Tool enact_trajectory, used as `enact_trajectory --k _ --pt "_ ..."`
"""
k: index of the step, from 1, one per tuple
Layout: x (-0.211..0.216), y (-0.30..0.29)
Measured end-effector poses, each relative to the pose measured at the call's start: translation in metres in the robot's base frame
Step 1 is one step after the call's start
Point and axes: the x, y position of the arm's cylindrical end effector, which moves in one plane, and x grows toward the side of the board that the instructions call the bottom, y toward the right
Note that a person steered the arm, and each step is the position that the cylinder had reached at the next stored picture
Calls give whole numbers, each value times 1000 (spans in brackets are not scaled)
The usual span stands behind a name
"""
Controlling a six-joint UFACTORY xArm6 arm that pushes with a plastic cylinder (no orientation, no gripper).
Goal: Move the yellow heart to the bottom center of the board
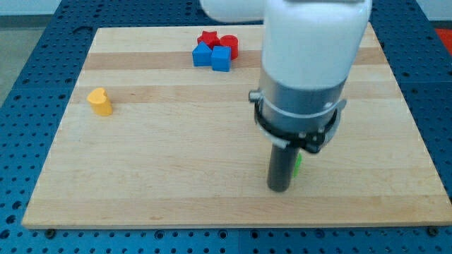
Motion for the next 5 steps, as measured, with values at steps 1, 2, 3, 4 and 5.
enact_trajectory --k 1,2,3,4,5 --pt "-22 19" --pt "-20 21" --pt "6 -3" --pt "15 -104" --pt "-4 -220"
